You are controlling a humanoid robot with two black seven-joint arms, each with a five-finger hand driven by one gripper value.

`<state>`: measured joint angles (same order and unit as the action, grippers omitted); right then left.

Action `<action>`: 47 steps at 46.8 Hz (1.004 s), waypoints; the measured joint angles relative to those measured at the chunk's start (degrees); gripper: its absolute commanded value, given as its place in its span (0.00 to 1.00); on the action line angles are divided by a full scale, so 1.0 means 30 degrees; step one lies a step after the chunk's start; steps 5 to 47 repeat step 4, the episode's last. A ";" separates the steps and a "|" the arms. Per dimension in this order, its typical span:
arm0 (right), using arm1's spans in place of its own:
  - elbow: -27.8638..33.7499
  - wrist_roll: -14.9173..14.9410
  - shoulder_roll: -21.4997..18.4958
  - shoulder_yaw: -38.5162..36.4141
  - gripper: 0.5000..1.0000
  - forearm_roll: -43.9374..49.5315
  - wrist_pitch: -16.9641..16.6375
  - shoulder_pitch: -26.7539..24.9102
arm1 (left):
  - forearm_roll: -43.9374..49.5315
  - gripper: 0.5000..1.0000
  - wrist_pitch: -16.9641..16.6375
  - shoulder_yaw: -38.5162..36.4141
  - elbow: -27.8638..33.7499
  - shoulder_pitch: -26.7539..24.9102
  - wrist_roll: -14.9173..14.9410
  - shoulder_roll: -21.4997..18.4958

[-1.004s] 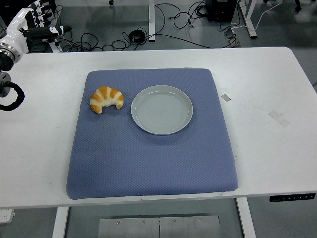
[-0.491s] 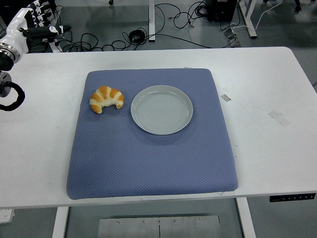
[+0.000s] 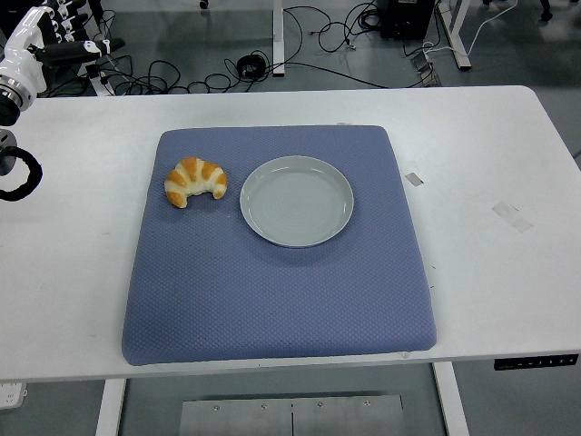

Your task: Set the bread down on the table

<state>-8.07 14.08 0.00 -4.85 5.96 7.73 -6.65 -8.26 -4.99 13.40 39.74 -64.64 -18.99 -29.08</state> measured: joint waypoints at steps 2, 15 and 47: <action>0.0000 -0.0002 0.0000 0.0001 1.00 0.0000 0.0001 0.0000 | 0.0000 0.95 0.0005 -0.0007 -0.0002 0.0011 0.0000 0.0001; -0.0002 -0.0002 0.0000 -0.0003 1.00 -0.0001 0.0001 0.0001 | 0.0000 0.95 0.0006 -0.0008 -0.0005 0.0011 -0.0016 0.0025; -0.0002 -0.0002 0.0000 -0.0003 1.00 -0.0001 0.0001 0.0001 | 0.0000 0.95 0.0006 -0.0008 -0.0005 0.0011 -0.0016 0.0025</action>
